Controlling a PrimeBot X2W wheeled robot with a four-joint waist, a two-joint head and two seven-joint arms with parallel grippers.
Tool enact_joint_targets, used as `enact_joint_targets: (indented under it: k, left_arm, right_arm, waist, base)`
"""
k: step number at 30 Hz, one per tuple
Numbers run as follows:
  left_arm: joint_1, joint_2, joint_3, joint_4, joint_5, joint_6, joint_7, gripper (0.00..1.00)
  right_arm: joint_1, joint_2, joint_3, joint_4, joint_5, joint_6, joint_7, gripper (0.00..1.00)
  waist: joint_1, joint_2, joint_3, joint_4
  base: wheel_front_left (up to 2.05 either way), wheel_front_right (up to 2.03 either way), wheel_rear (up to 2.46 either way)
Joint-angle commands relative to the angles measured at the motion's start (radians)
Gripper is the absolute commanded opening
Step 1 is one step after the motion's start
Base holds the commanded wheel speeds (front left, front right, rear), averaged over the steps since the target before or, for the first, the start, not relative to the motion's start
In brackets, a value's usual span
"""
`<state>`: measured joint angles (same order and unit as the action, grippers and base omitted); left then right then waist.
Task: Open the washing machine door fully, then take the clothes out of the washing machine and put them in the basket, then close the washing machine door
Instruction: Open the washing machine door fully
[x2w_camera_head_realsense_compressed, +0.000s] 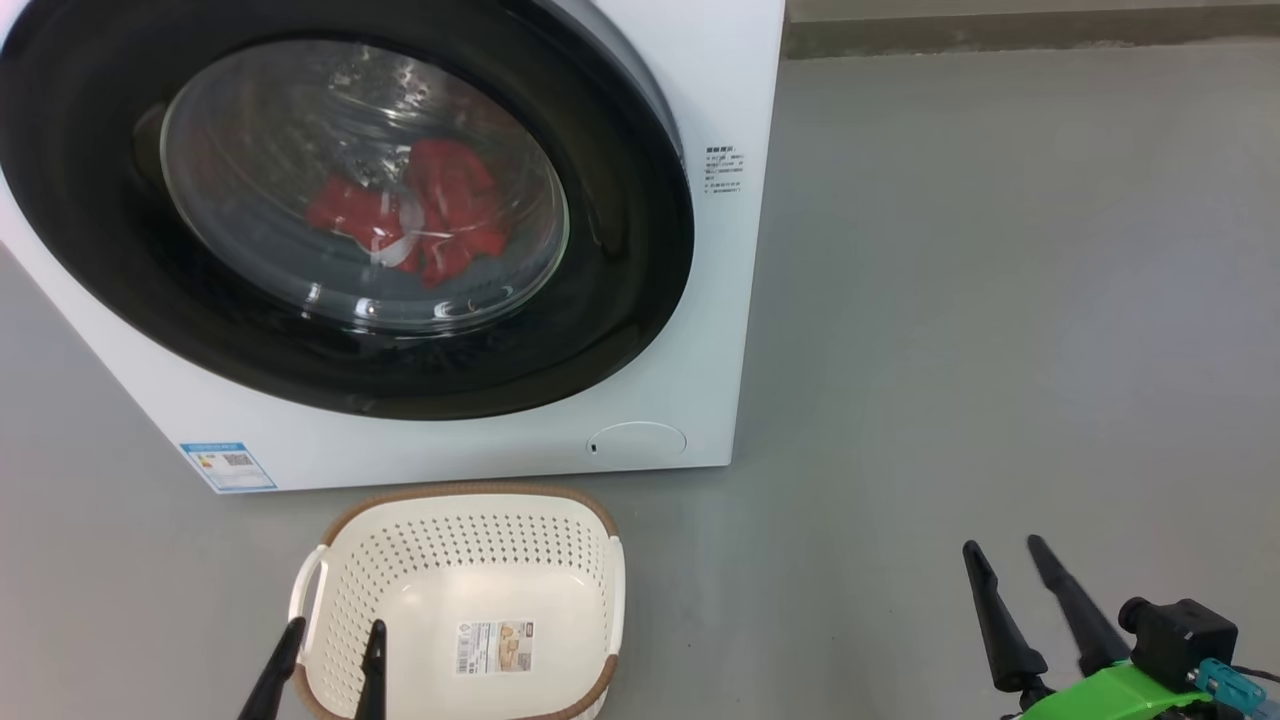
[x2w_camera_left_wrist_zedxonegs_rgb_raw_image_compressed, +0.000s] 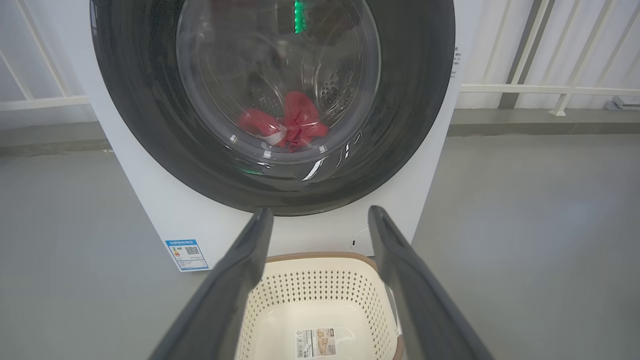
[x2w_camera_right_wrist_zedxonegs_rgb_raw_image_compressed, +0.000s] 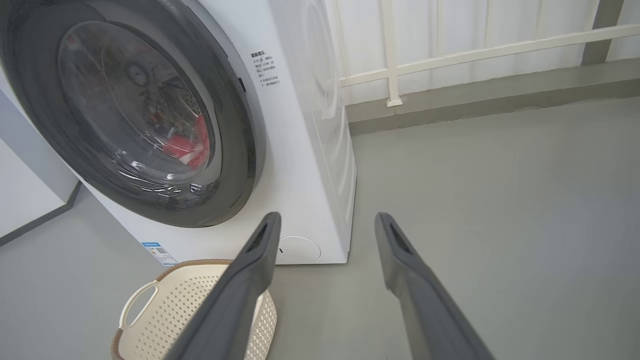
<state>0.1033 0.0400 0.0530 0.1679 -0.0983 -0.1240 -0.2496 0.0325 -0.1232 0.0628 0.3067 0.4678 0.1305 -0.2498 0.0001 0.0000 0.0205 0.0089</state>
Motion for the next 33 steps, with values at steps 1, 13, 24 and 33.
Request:
enact_joint_targets:
  k: [1, 13, 24, 33]
  left_arm:
    - [-0.024, 0.010, 0.022, -0.026, -0.011, -0.005, -0.012, 1.00]
    - [-0.081, 0.010, -0.038, -0.022, -0.038, -0.006, -0.012, 1.00]
    - [-0.141, 0.010, -0.084, -0.022, -0.074, -0.007, -0.012, 1.00]
    - [-0.191, 0.010, -0.122, -0.031, -0.102, -0.007, -0.012, 1.00]
  right_arm:
    - [-0.037, -0.004, 0.034, -0.032, 0.025, 0.000, -0.012, 0.00]
    - [-0.246, 0.008, 0.099, -0.047, 0.201, 0.000, -0.012, 0.00]
    - [-0.498, -0.046, 0.129, 0.018, 0.295, 0.000, -0.012, 0.00]
    - [-0.676, -0.084, 0.150, 0.084, 0.406, 0.000, -0.012, 0.00]
  waist:
    - [0.0000, 0.0000, 0.008, 0.004]
    - [0.0000, 0.0000, 0.075, 0.064]
    - [0.0000, 0.0000, 0.148, 0.138]
    - [0.0000, 0.0000, 0.227, 0.205]
  base:
    - [0.00, 0.00, 0.00]
    - [0.00, 0.00, 0.00]
    - [0.00, 0.00, 0.00]
    - [0.00, 0.00, 0.00]
